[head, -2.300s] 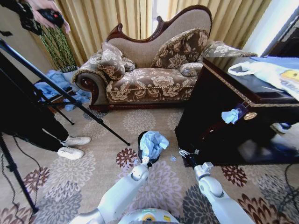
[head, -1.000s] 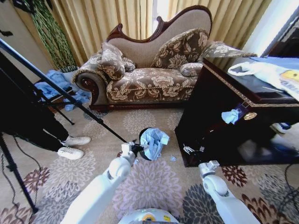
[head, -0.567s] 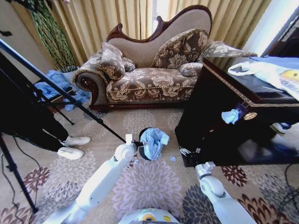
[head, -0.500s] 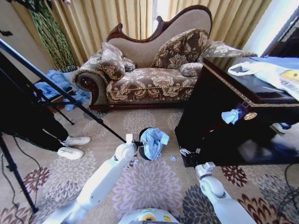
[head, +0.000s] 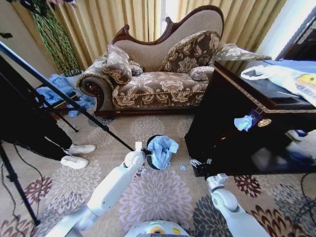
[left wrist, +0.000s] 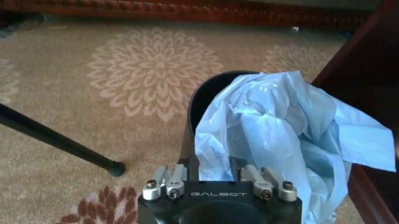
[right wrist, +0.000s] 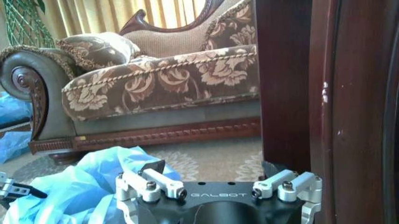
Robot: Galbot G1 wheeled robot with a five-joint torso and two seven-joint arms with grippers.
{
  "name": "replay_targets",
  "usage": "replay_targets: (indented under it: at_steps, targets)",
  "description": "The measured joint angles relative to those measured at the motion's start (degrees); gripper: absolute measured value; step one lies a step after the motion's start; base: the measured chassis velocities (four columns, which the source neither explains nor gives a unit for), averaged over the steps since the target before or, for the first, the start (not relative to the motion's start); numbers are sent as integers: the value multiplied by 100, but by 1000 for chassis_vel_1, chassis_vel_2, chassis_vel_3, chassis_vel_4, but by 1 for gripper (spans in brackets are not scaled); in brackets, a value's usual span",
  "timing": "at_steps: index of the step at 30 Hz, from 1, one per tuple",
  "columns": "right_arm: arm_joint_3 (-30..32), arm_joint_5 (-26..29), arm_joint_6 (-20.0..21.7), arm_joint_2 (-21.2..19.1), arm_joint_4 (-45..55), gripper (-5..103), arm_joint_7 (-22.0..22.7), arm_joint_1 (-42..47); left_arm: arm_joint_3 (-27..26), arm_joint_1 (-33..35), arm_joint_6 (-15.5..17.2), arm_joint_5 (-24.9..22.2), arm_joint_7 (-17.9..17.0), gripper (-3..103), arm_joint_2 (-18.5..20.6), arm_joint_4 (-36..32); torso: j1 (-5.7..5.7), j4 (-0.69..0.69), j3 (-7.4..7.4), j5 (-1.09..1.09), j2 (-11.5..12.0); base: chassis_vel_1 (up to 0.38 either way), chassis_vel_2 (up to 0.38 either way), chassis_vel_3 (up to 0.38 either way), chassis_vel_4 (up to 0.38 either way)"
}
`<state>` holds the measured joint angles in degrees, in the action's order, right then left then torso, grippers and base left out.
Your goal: Place a garbage bag over the trash bin.
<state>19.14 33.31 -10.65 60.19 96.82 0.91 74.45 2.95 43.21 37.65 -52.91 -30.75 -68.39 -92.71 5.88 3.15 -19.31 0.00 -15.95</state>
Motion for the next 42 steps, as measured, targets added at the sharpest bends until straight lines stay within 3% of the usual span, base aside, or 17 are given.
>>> replay_targets:
  at_steps: [6, 10, 12, 27, 30, 38, 42]
  targets:
    - [5, -6, -14, -9, 52, 100, -3, 67, -9, 8, -33, 56, 9, 27, -61, 96, 0, 0, 0, 0, 0, 0, 0, 0, 0]
    - [26, -37, -20, -21, 110, 100, 6, 131, -8, 19, -111, 138, 10, 6, -92, 102, 0, -1, 1, 2, 0, 0, 0, 0, 0]
    - [29, -56, -24, -15, 113, 100, 9, 136, -3, 29, -143, 167, 19, 2, -78, 77, 0, 0, 0, -2, 0, 0, 0, 0, 0]
    - [24, -173, -29, 26, 169, 100, 33, 205, -299, 360, -443, 810, 301, 0, 269, -161, 0, 0, 0, 0, 0, 0, 0, 0, 0]
    - [42, -215, -35, 34, 230, 100, 33, 324, -482, 307, -755, 1133, 539, 0, 193, 406, 0, 0, 0, -1, 0, 0, 0, 0, 0]
    - [71, -279, -52, 57, 340, 100, 36, 513, -527, 76, -1356, 1363, 804, 0, -47, 1272, 0, 2, 0, -1, 0, 0, 0, 0, 0]
    - [20, -295, -53, 83, 415, 100, 100, 502, -511, 58, -1461, 1404, 855, 0, -113, 1308, 0, 1, 0, -1, 0, 0, 0, 0, 0]
